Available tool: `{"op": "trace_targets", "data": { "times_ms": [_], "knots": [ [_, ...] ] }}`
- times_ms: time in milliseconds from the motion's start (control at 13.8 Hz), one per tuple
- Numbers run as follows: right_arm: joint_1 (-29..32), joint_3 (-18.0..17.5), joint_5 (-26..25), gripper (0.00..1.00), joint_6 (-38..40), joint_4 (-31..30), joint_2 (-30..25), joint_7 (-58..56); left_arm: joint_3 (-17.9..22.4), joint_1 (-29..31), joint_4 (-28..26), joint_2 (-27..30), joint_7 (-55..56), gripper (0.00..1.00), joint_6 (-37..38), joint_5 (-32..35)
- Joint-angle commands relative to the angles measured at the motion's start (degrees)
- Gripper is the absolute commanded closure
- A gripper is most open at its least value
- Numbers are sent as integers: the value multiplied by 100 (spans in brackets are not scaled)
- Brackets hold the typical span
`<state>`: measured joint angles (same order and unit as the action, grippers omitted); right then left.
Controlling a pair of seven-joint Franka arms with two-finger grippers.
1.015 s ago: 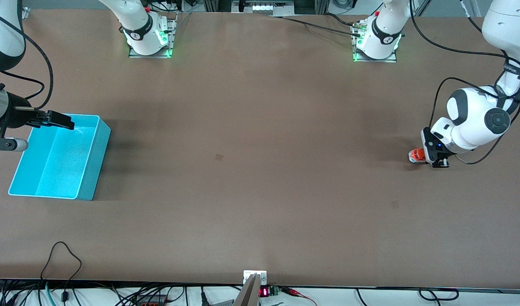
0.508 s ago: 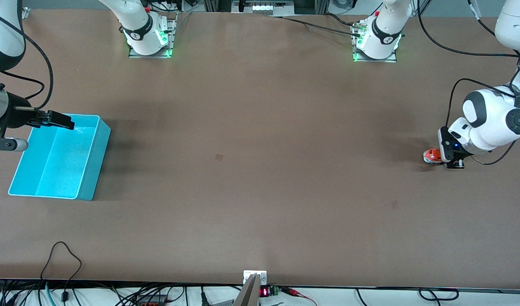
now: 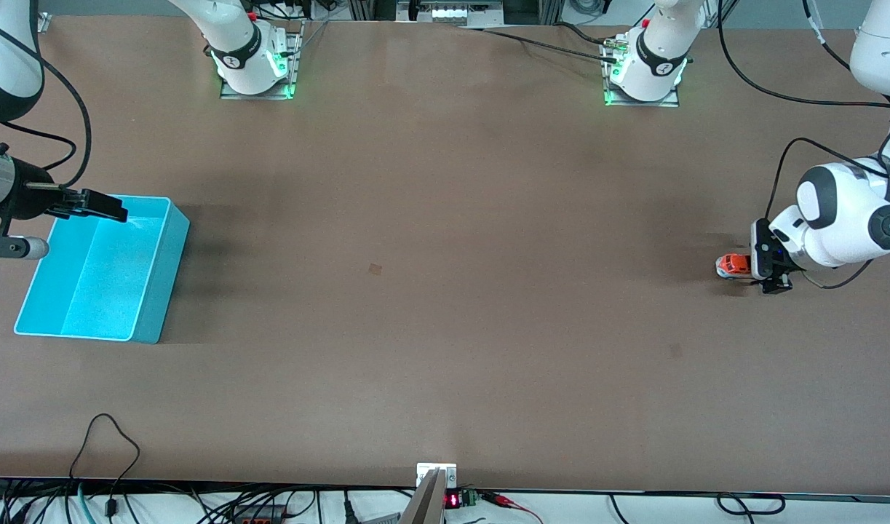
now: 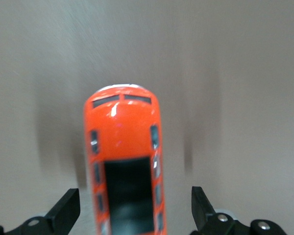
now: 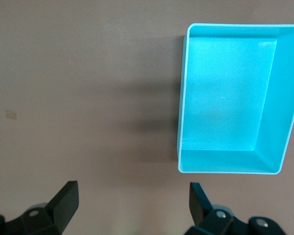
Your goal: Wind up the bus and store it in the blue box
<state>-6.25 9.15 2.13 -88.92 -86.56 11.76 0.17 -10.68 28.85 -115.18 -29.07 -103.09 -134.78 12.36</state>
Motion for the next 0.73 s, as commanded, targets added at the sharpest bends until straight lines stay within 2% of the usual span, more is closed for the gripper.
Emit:
{"op": "trace_targets", "data": {
  "times_ms": [0,145,290,435,653],
  "knots": [
    [19,8,94,0,50,-11,-33,-8,-39,-308,144,559,-45,0,767,91],
    [19,8,94,0,41,-19,-24,-8,-65,-450,145,823,-36,0,1110,65],
    [19,17,94,0,50,-11,-24,-8,-275,-485,346,938,-45,0,1427,39],
    [19,17,94,0,50,-11,-24,-8,-425,-520,627,965,-27,0,1454,-14],
    [19,17,94,0,50,-19,-24,-8,-443,-836,935,965,17,0,1437,-540]
  ]
}}
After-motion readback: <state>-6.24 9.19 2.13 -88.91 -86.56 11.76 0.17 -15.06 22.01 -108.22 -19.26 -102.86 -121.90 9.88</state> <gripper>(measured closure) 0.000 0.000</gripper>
